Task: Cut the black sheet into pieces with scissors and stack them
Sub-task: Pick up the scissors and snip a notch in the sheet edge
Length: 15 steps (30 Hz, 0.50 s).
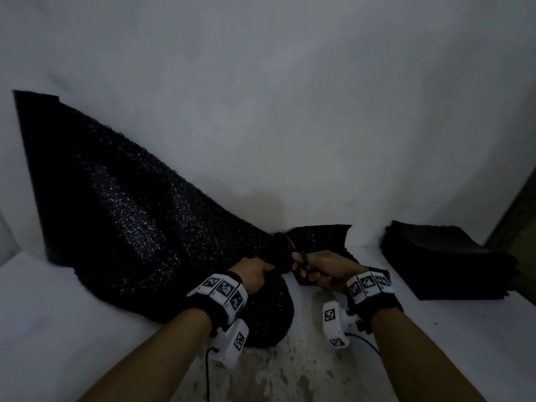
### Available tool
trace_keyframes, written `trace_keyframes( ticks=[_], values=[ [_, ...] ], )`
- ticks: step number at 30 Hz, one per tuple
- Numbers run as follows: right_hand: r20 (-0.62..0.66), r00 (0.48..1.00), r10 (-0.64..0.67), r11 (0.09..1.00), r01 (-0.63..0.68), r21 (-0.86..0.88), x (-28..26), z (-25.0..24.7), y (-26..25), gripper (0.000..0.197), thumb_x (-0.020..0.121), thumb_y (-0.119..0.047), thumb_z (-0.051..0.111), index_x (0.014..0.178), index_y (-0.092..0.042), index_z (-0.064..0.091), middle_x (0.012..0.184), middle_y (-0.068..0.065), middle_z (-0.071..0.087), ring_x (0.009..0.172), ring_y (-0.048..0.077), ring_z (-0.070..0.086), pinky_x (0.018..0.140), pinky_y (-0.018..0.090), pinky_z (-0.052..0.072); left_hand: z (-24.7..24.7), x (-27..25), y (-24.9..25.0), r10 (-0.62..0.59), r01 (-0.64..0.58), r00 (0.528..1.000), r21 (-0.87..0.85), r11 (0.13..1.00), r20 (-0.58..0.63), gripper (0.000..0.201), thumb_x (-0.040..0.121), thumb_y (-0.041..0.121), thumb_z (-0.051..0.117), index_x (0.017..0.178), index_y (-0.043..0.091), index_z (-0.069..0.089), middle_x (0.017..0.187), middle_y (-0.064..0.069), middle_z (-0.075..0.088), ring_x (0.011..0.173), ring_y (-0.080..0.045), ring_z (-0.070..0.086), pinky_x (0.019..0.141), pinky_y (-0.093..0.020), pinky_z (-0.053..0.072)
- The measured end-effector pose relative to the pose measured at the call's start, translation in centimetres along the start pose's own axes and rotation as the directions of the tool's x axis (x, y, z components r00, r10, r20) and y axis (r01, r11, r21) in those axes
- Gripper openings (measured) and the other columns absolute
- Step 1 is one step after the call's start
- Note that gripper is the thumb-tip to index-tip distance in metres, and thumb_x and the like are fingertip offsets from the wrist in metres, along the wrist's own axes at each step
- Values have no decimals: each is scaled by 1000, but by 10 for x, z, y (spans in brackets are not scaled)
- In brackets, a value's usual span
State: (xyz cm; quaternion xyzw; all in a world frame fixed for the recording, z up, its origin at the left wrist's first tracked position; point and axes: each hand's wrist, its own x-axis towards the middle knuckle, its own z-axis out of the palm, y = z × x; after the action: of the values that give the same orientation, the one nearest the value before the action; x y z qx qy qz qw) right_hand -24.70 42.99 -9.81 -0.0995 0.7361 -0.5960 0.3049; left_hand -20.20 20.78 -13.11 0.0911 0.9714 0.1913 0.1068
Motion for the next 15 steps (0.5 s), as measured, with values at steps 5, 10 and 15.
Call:
trace_keyframes(
  ticks=[5, 10, 15],
  values=[
    [3, 1000, -28, 985, 27, 172, -6, 3, 3, 44, 83, -42, 69, 102, -2, 68, 72, 3, 54, 47, 5, 34, 34, 14, 23, -2, -3, 3, 0, 0, 1000, 17, 1000, -2, 51, 102, 9, 38, 150, 26, 42, 156, -5, 39, 138, -27, 42, 116, -29, 30],
    [28, 998, -56, 924, 41, 380, -21, 7, 0, 43, 87, -36, 61, 113, -1, 63, 70, 1, 52, 44, 3, 33, 31, 13, 19, -5, -6, 9, -26, 25, 1000, 24, 999, 14, 51, 103, 11, 37, 151, 28, 41, 155, -7, 40, 137, -29, 43, 114, -27, 31],
    [26, 997, -79, 934, 65, 350, -31, 7, -8, 42, 91, -32, 60, 117, 0, 64, 75, 3, 56, 48, 3, 38, 32, 12, 23, -7, -9, 15, -51, 49, 998, 57, 997, 38, 51, 104, 11, 36, 152, 29, 38, 157, -6, 36, 139, -28, 41, 114, -26, 30]
  ],
)
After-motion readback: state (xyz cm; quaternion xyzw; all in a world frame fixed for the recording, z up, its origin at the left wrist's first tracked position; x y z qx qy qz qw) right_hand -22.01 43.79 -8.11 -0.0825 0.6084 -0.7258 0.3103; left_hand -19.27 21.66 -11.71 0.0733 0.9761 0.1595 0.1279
